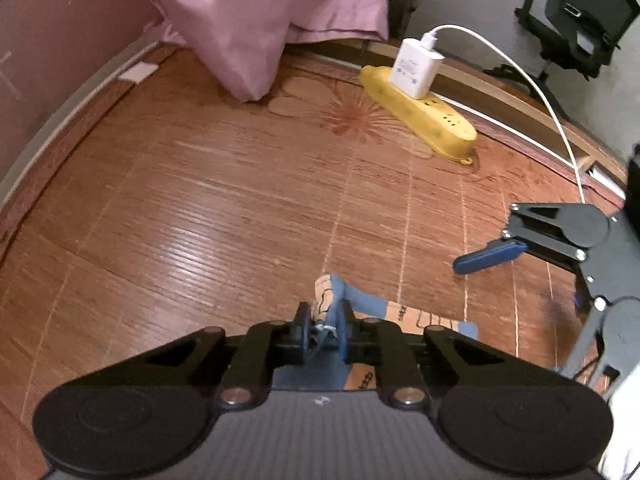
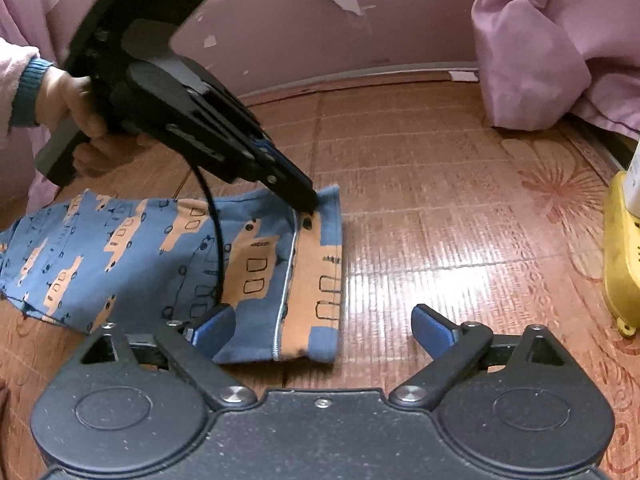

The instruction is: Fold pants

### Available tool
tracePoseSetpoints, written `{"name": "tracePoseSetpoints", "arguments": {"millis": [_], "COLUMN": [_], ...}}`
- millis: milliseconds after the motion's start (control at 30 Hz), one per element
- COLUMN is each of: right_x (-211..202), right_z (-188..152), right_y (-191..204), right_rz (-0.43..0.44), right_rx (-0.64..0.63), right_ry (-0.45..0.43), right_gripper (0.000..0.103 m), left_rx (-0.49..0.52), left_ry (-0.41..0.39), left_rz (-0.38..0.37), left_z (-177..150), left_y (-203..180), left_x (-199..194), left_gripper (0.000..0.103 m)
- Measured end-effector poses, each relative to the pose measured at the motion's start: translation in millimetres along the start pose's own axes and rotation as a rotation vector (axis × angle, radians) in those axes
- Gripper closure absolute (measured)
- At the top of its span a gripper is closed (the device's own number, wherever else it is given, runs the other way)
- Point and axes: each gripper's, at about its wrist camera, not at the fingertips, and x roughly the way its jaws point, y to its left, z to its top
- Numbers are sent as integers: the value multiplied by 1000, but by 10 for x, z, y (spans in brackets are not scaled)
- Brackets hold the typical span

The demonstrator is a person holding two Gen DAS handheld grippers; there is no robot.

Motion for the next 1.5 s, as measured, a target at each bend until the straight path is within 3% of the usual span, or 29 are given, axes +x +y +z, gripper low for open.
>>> {"name": "tracePoseSetpoints", "arguments": {"millis": [300, 600, 667, 833, 967, 1000, 1100, 1233, 1333, 1500], "right_x": [34, 59, 61, 61, 56, 53, 50, 26, -13, -74], "right_z": [-4, -3, -3, 4, 4, 3, 4, 9, 17, 48], "right_y": [-33, -31, -32, -54, -54, -53, -51, -41, -62, -159], "right_rz": [22, 29, 30, 37, 40, 39, 38, 41, 46, 104], "right_rx": [28, 20, 22, 24, 23, 23, 23, 22, 21, 51], "right_ry": [16, 23, 23, 22, 20, 20, 18, 9, -14, -85], "right_gripper": [9, 9, 9, 9, 9, 9, 9, 9, 9, 9], "left_rx": [224, 51, 55, 85, 38, 12, -63, -49, 10, 192], "left_ry": [-22, 50, 66, 78, 93, 97, 114, 90, 19, -105], "left_rz": [40, 166, 188, 276, 262, 245, 141, 135, 178, 284], "left_z": [-279, -198, -162, -129, -99, -92, -68, -99, -204, -432], "left_y": [-407, -109, -81, -124, -27, 14, 135, 100, -46, -468], "left_x": [-266, -66, -14, 54, 82, 84, 80, 25, -102, -383], "left_gripper": [91, 91, 89, 53, 46, 48, 74, 89, 91, 92]}}
